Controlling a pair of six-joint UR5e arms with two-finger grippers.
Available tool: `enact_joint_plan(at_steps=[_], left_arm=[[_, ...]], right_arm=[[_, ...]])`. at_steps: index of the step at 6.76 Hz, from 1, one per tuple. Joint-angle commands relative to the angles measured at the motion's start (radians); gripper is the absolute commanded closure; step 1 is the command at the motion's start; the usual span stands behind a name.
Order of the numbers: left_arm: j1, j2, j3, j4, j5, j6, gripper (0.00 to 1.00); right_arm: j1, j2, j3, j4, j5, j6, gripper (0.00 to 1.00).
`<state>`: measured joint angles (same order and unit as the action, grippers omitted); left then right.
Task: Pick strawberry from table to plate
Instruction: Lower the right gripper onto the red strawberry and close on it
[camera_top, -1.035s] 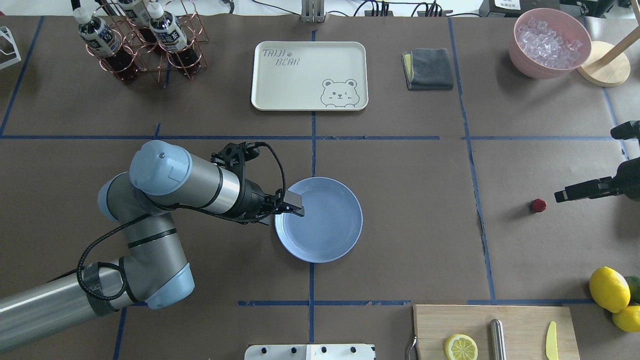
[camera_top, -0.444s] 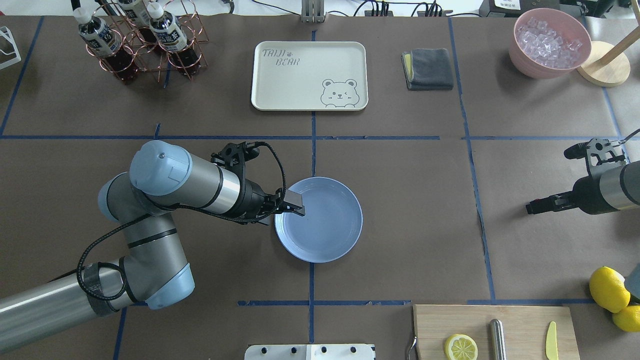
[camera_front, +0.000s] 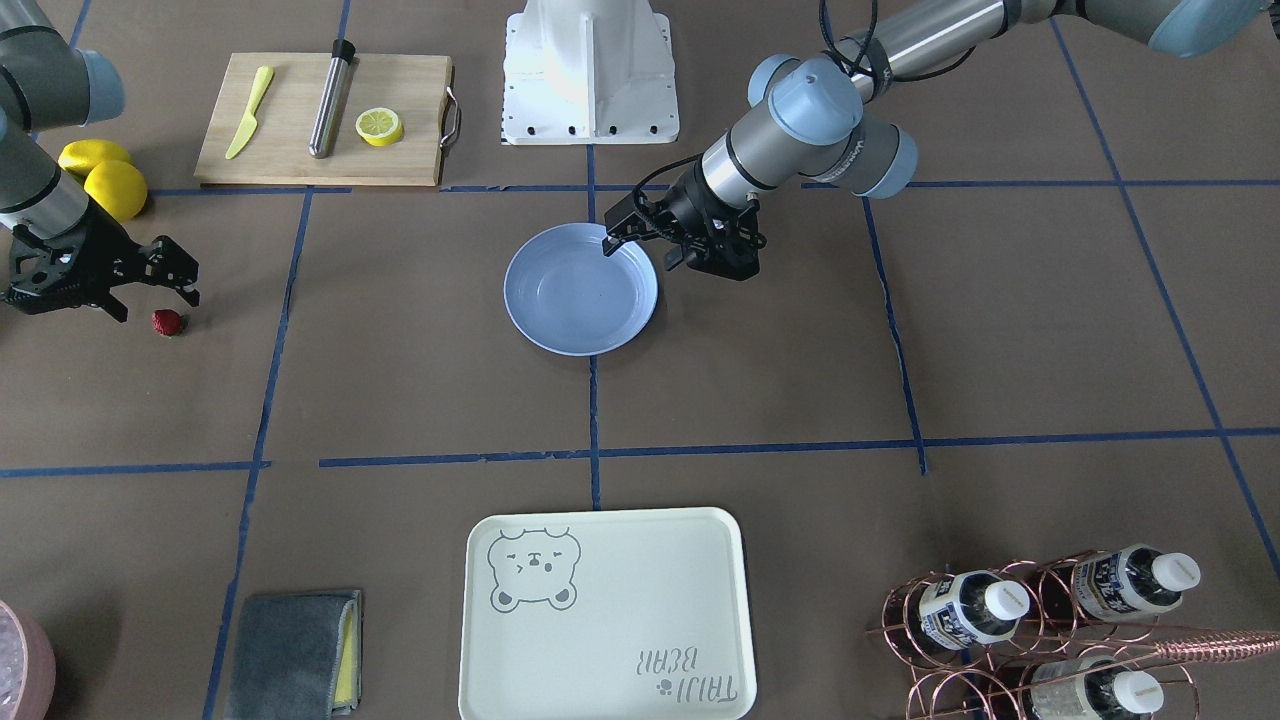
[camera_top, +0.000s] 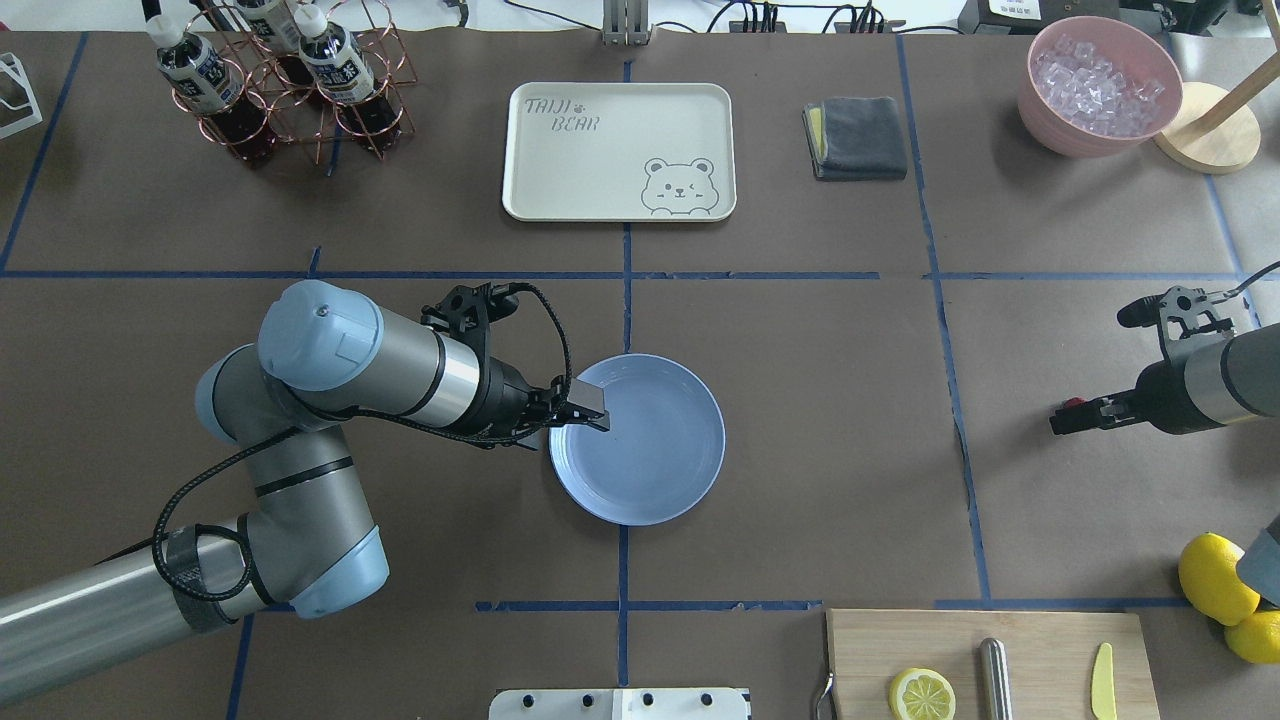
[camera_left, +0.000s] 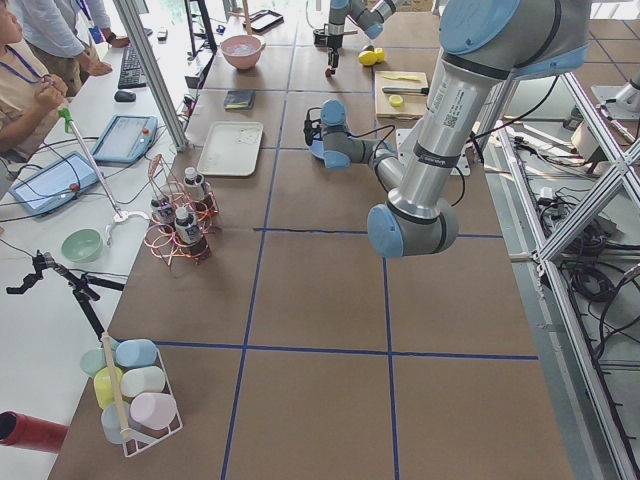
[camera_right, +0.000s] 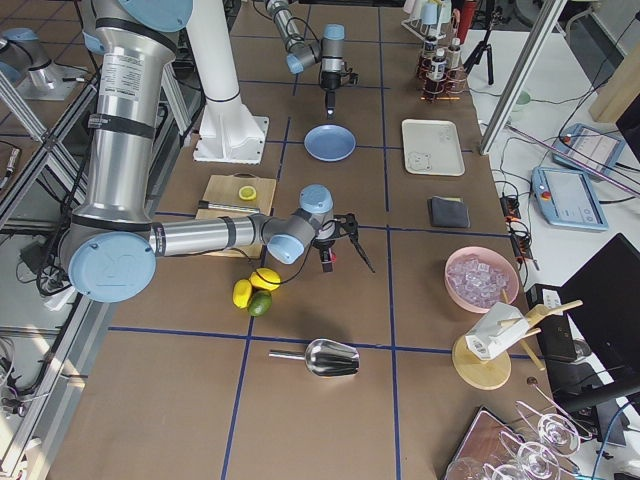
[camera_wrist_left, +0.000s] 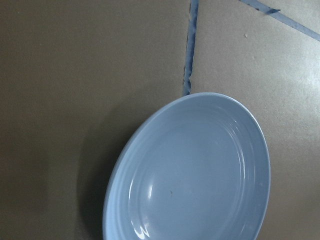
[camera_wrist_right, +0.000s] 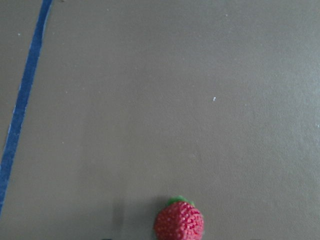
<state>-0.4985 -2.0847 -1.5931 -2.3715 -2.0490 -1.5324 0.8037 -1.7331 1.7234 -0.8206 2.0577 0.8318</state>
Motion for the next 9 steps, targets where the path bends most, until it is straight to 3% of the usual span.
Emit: enact_joint_plan(at_steps=[1, 3, 4, 5, 6, 8, 9], left_arm=[[0.000, 0.003, -0.008, 0.000, 0.035, 0.000, 0.01], [0.000, 0.003, -0.013, 0.000, 0.036, -0.002, 0.01], [0.001, 0.003, -0.013, 0.000, 0.036, -0.014, 0.01], [0.001, 0.003, -0.013, 0.000, 0.036, -0.014, 0.01], [0.001, 0.003, -0.013, 0.000, 0.038, -0.014, 0.01], [0.003, 0.002, -0.013, -0.002, 0.039, -0.015, 0.01], [0.003, 0.003, -0.017, -0.003, 0.039, -0.014, 0.01]], right_arm=[[-0.001, 0.015, -0.010, 0.000, -0.001, 0.001, 0.13], [-0.001, 0.017, -0.011, 0.000, -0.002, 0.001, 0.30], [0.000, 0.015, -0.010, 0.000, -0.002, 0.001, 0.56], [0.002, 0.014, -0.010, 0.000, -0.002, 0.001, 0.91], [0.003, 0.015, 0.005, 0.000, -0.001, 0.003, 1.00], [0.005, 0.014, 0.072, -0.003, 0.007, 0.051, 1.00], [-0.013, 0.045, 0.114, -0.012, 0.010, 0.240, 1.00]])
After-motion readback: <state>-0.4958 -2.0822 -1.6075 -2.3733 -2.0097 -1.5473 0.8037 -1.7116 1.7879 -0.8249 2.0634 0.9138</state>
